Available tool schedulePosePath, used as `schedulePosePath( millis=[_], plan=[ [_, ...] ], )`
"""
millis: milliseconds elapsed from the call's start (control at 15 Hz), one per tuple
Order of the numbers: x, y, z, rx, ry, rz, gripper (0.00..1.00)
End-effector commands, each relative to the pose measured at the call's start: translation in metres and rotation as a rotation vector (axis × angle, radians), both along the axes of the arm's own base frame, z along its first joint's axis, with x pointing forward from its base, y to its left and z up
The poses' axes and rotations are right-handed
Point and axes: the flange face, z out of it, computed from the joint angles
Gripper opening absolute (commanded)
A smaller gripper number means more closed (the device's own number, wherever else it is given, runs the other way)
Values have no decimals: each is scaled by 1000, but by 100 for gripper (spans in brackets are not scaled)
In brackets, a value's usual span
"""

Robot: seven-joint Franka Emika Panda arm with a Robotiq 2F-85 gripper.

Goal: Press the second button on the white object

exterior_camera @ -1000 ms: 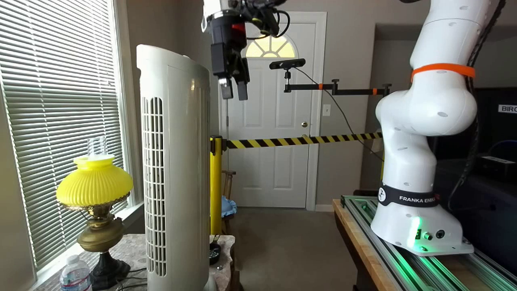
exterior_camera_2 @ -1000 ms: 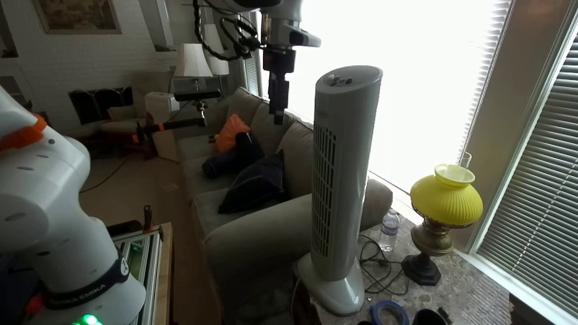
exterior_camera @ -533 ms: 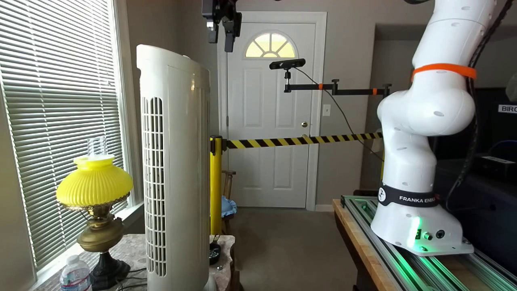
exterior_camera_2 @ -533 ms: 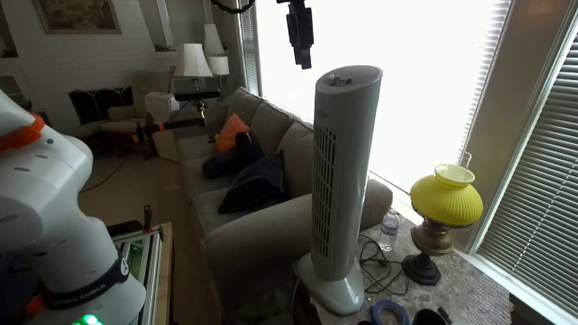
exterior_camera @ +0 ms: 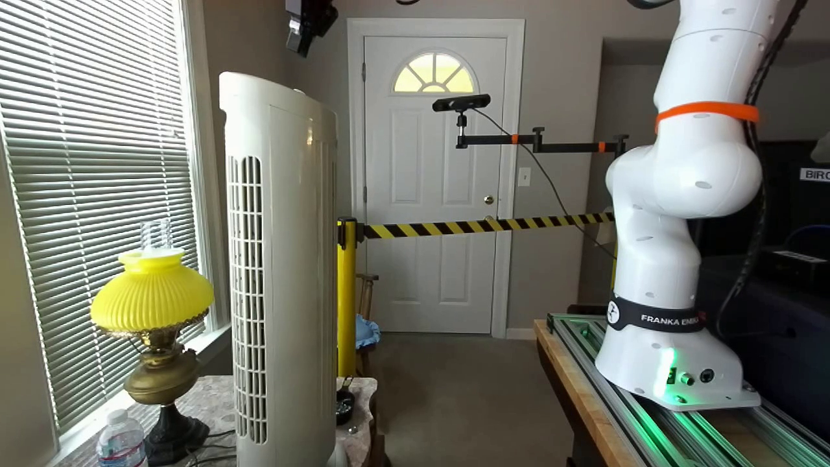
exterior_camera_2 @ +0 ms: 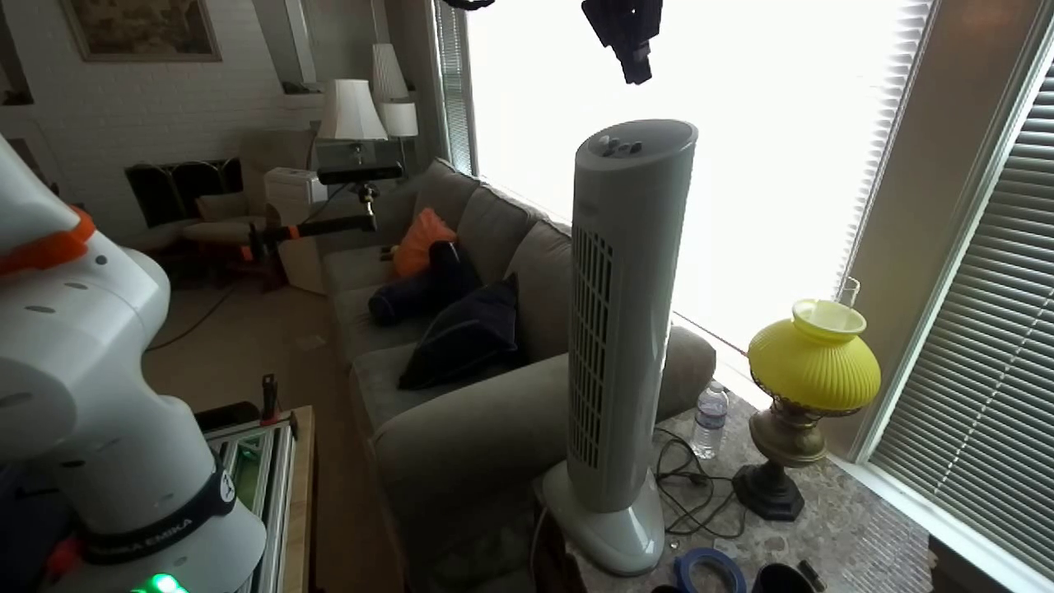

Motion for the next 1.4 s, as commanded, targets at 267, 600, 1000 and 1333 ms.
schedulePosePath(
  millis=[267, 600, 1000, 1333],
  plan=[
    [3, -7, -20, 106, 132, 232, 0],
    [-3, -7, -15, 95, 144, 229, 0],
    [2, -8, -20, 99, 135, 219, 0],
    [7, -12, -27, 37, 103, 283, 0]
  ],
)
